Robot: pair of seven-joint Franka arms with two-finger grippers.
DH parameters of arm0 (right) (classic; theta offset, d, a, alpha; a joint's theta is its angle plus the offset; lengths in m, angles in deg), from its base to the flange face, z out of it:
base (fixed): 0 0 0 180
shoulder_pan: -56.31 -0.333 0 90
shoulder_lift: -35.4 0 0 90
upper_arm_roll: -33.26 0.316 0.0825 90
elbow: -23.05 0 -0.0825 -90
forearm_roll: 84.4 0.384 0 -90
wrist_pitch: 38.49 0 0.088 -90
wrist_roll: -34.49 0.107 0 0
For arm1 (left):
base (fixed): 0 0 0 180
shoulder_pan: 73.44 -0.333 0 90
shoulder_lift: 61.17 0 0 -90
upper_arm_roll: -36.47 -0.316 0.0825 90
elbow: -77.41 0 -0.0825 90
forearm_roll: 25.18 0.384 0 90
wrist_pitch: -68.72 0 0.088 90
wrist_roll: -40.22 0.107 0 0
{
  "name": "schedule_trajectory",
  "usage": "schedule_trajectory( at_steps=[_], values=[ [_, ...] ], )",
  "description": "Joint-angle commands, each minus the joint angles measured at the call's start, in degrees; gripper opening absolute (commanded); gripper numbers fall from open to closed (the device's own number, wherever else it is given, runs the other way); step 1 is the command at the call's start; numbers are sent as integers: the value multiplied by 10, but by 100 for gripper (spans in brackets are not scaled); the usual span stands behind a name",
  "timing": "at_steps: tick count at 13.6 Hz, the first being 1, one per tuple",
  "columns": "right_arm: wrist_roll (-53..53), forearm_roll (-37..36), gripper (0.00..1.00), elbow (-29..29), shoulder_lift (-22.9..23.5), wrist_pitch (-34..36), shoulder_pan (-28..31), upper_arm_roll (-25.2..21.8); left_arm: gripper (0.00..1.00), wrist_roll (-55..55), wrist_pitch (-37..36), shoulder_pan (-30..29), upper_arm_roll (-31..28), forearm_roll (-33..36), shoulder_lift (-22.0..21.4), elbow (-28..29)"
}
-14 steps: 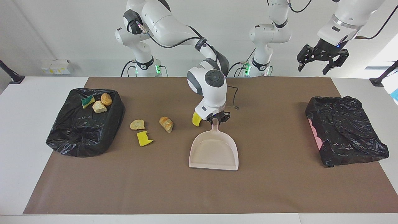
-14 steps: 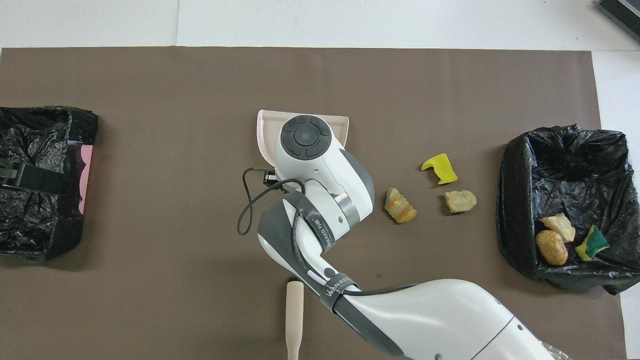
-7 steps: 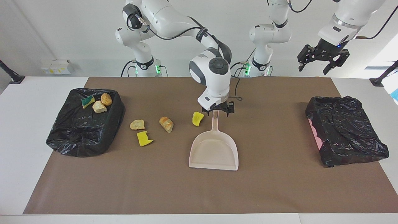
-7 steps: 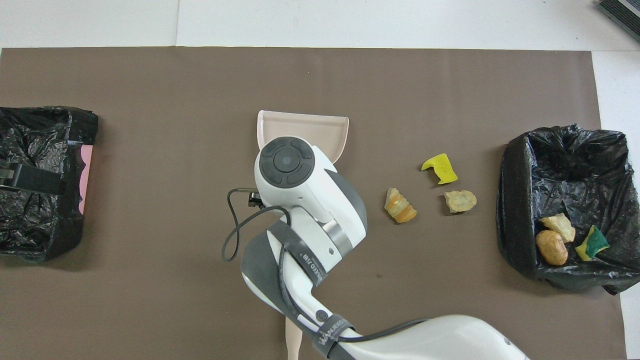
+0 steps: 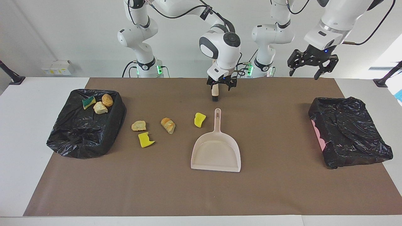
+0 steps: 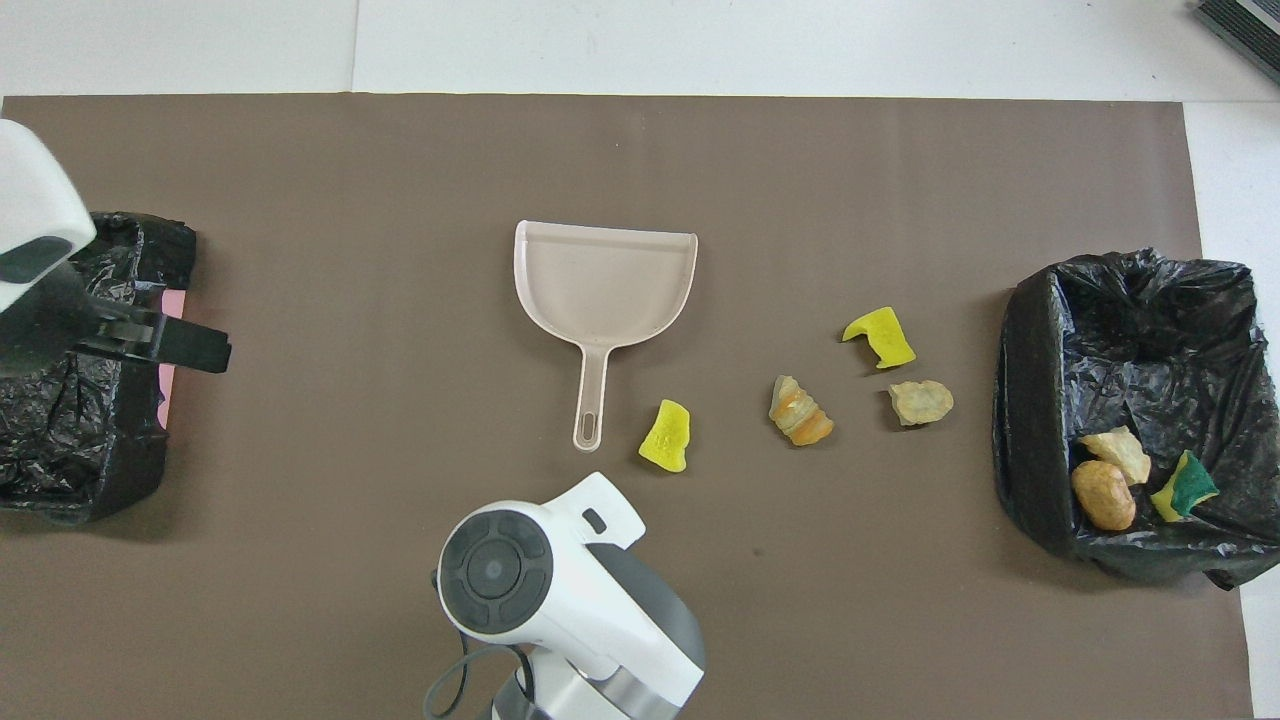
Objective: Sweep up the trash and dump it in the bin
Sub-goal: 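Grasp the dustpan handle with the left gripper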
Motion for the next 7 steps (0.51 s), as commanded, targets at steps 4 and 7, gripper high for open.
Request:
schedule_trajectory(
  at_steps=[4,7],
  values=[
    [53,98,100,-225,-137,-117,-71,-1,100,-131,170,144,-6,14,82,66],
    [70,148,100,-271,-162,-141,-80,-1,100,-199,242,203,-6,36,157,66]
  ],
)
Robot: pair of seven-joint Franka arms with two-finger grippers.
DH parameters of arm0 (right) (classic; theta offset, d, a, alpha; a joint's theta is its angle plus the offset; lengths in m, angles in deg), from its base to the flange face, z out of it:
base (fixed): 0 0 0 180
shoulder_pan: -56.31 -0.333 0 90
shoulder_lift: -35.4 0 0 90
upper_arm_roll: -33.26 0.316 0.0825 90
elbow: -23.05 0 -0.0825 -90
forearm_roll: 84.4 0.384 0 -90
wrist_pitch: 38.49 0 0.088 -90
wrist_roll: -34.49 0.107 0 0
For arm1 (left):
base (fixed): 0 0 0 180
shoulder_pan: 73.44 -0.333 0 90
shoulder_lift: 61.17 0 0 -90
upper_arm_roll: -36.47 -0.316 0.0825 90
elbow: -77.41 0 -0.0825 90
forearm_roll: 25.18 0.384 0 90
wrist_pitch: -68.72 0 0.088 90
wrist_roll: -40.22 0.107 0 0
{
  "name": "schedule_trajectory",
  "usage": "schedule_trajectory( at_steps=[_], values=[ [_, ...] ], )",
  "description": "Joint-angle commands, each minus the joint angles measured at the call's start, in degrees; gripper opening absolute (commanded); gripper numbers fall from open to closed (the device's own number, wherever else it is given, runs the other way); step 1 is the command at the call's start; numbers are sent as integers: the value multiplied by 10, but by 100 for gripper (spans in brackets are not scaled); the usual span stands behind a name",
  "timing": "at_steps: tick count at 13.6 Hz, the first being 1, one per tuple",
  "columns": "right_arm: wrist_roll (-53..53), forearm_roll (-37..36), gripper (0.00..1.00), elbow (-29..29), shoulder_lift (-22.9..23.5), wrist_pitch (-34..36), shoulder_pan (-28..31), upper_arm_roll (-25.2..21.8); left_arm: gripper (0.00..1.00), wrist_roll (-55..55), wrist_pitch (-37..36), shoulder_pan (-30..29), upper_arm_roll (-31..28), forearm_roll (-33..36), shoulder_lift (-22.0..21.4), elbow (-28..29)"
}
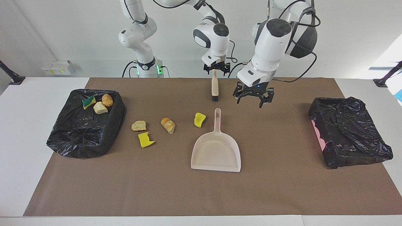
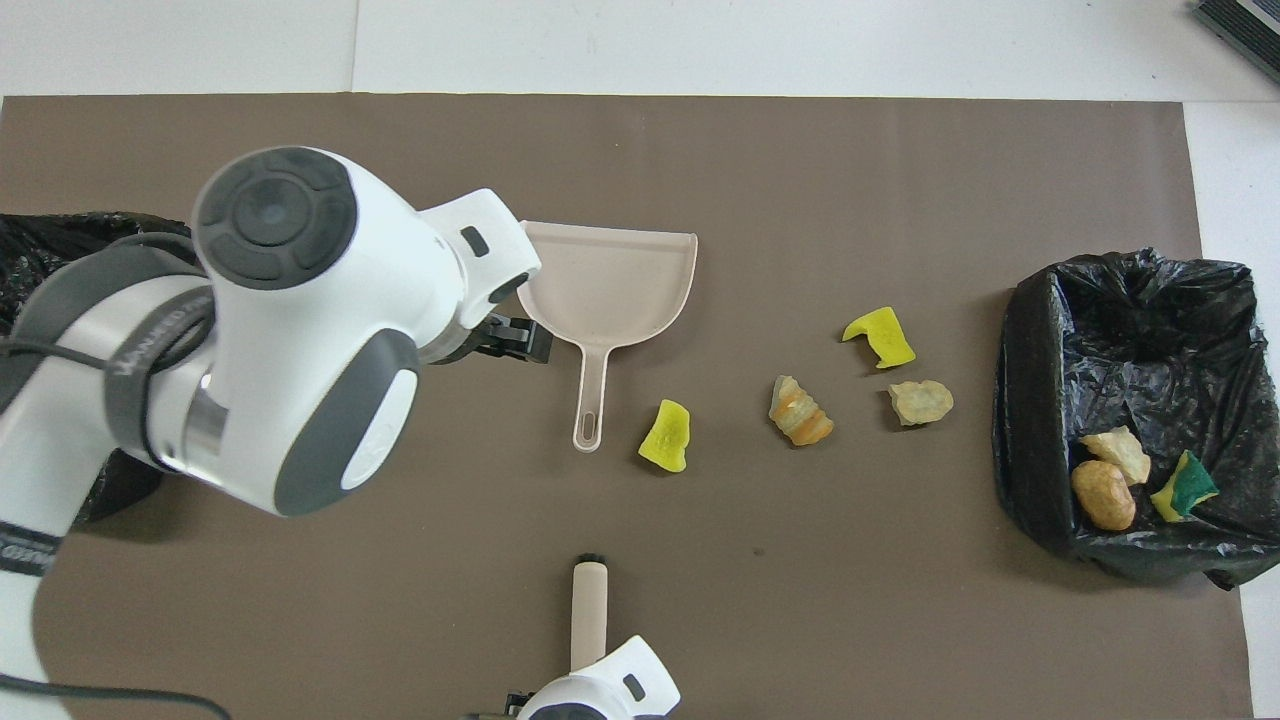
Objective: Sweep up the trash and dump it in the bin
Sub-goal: 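Grasp the dustpan handle with the left gripper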
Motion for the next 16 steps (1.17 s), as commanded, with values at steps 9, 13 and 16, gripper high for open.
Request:
schedule_trajectory(
  at_steps=[9,13,16],
  values=[
    [6,65,100,-66,-33,-30,-15,-1,100,-164,221,81,-9,29,101,92],
    [0,65,91,-65,-19,-39,-15,-1,100,-165,173,93,-9,29,81,119],
    [-8,65,85,-60,0,-57,-15,-1,88,-164,173,93,-9,29,80,117]
  ],
)
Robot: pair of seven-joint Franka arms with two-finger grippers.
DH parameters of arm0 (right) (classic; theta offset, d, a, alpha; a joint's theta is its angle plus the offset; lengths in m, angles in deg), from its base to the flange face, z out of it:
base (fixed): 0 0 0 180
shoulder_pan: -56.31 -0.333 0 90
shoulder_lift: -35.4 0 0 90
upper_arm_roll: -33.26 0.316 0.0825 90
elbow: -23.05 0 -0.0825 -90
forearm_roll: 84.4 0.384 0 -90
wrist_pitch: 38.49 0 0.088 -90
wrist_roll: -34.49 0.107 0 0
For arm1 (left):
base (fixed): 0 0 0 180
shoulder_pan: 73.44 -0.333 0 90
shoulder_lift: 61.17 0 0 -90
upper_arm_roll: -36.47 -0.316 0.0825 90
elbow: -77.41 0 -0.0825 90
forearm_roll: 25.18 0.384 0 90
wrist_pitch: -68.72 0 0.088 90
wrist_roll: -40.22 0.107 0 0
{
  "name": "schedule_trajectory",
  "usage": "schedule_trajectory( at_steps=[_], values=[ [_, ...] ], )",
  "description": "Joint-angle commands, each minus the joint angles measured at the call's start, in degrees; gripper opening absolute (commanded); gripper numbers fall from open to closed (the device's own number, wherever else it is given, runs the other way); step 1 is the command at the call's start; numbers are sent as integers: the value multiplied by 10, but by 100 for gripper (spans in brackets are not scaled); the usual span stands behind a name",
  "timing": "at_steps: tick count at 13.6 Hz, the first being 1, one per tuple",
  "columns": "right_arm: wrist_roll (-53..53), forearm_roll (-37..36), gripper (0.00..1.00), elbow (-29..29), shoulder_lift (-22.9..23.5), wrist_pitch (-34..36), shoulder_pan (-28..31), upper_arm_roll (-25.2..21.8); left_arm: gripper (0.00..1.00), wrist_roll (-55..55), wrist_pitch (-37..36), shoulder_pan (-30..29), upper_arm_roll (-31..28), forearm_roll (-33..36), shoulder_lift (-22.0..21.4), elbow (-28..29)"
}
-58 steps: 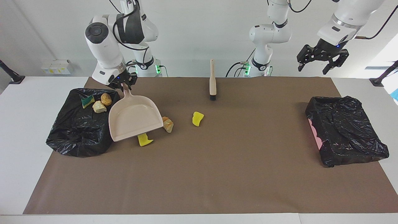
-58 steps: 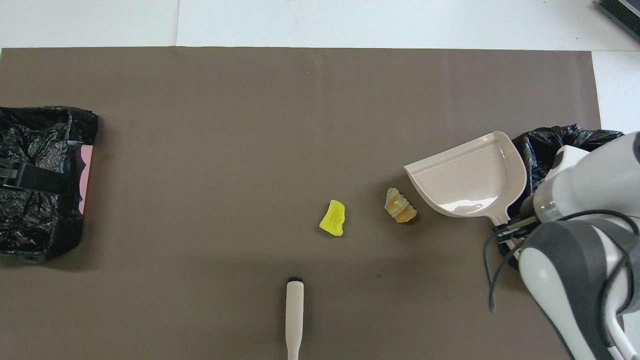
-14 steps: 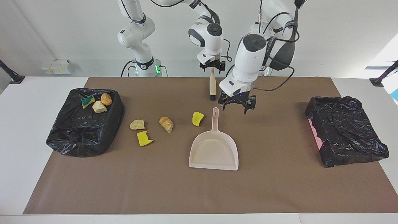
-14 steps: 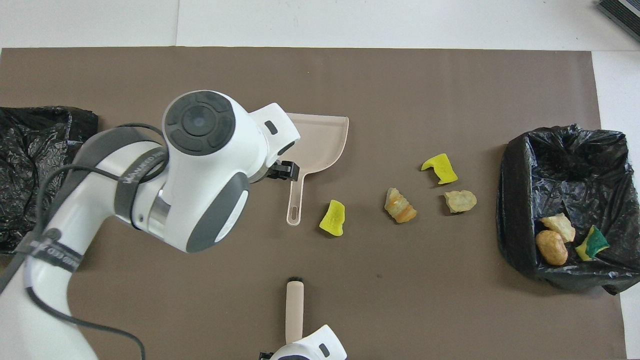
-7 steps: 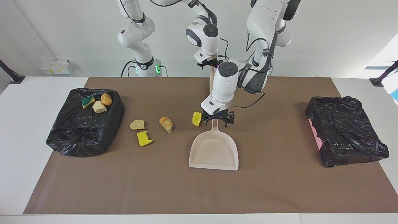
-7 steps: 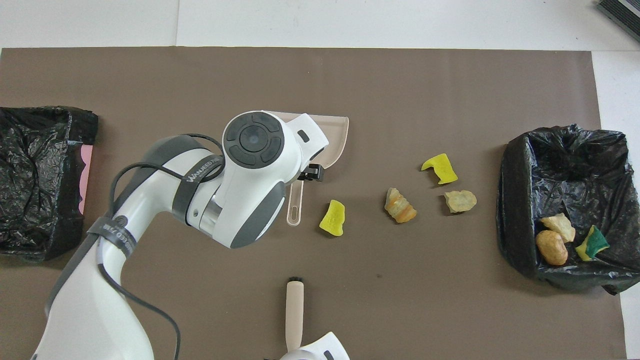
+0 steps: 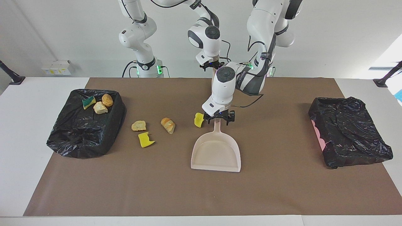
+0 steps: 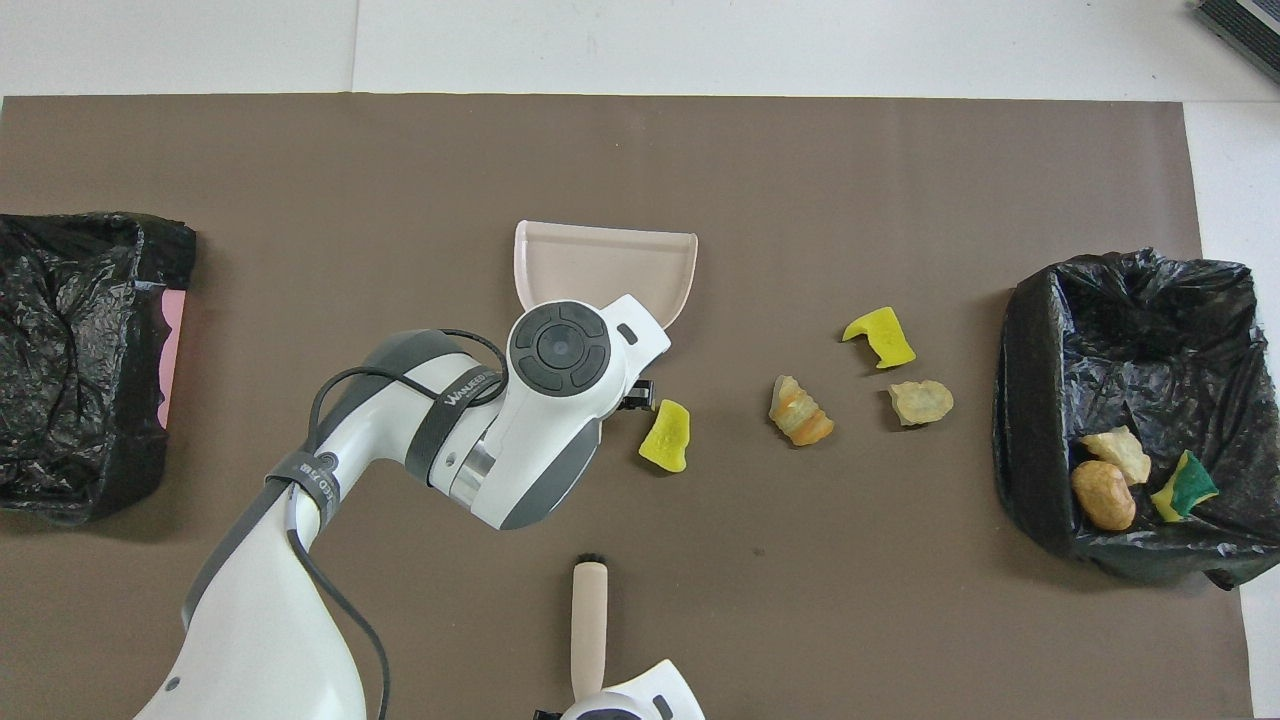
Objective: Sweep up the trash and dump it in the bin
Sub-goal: 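Grasp the dustpan handle with the left gripper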
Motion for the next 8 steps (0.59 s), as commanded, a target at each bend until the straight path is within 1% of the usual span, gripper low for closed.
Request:
schedule_trajectory(
  at_steps=[1,2,3,5,6,7,8],
  values=[
    [-11,13,80,0,10,-19,-4,-1,76,-11,-9,11,-9,13,-24,19],
    [-11,12,78,4,12,-15,-4,-1,62,-10,-9,11,-9,13,-24,18],
    [-11,13,78,11,14,-11,-4,-1,44,-9,-10,11,-9,13,-24,17],
    [-10,13,78,14,12,-9,-4,-1,12,-10,-23,11,-9,13,-29,17],
    [-10,13,78,18,12,-5,-3,-1,4,-6,-33,11,-9,13,-29,17],
    [-10,13,77,20,12,-2,-2,-1,0,-5,-33,10,-9,13,-29,14],
    [-11,13,67,20,11,-2,-2,-1,0,-2,-32,10,-10,15,-30,14]
  ],
)
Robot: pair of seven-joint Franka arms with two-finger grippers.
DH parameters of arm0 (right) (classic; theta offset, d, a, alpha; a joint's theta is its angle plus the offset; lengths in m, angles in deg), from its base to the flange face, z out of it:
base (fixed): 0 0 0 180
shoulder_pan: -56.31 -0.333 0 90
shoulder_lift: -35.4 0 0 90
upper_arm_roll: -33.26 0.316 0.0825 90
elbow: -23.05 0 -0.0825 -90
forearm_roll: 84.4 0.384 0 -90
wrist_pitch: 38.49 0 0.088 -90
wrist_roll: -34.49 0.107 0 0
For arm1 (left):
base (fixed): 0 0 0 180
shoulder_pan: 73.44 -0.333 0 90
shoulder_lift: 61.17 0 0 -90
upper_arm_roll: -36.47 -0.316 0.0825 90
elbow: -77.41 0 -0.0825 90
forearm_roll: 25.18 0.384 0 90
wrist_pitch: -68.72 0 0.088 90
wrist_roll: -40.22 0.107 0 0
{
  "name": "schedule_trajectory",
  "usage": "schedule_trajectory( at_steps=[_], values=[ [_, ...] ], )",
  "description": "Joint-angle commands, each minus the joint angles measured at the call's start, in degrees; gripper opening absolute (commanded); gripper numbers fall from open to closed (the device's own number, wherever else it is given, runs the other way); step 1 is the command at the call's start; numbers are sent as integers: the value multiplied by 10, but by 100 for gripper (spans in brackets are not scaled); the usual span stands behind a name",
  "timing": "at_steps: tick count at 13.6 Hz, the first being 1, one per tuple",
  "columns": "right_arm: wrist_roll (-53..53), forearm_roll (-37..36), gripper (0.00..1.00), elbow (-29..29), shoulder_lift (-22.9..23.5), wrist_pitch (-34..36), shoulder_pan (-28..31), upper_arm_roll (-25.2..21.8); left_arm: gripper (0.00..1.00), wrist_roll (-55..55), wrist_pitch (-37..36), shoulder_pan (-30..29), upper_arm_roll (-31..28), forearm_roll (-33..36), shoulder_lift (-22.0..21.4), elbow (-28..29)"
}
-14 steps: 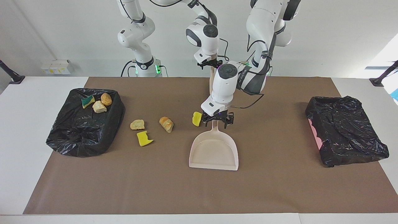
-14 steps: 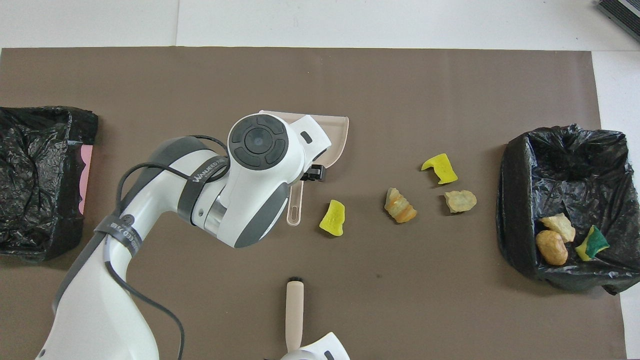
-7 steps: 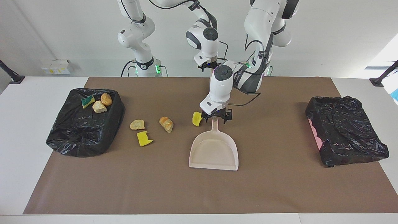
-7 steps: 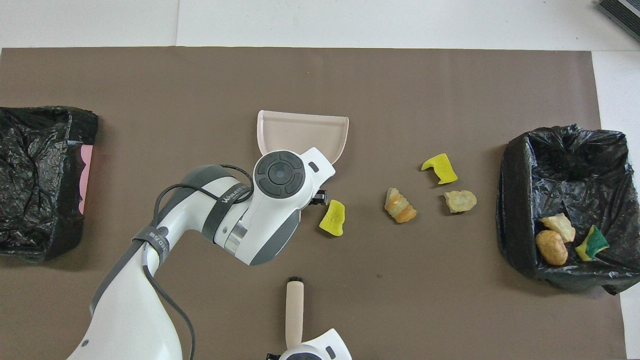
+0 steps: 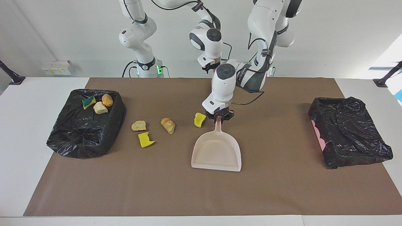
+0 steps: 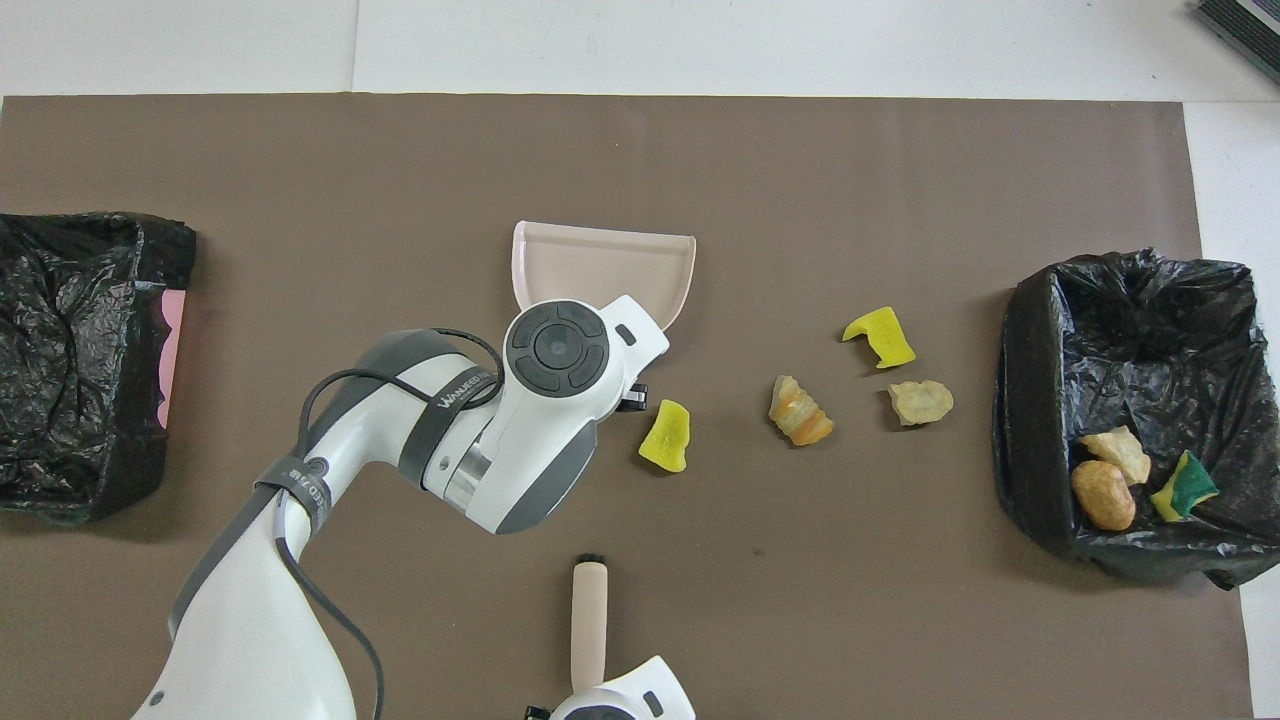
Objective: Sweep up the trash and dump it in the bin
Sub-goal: 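Grasp the dustpan handle with the left gripper, then hold the dustpan with the left gripper while the right gripper sweeps with brush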
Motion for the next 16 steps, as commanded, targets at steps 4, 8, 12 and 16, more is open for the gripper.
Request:
schedule_trajectory(
  at_steps=[4,8,12,16],
  values=[
    [-5,13,0,6,-2,6,5,-1,0,111,-21,-8,-16,16,-44,16],
    [-7,12,0,6,-36,68,34,-5,0,273,-73,-44,-16,16,-63,15],
    [-38,-1,0,38,-51,107,88,-7,0,402,-86,-63,-17,16,-64,17],
    [-155,-19,0,77,-60,163,202,-7,0,501,-86,-76,-18,22,-64,21]
  ],
)
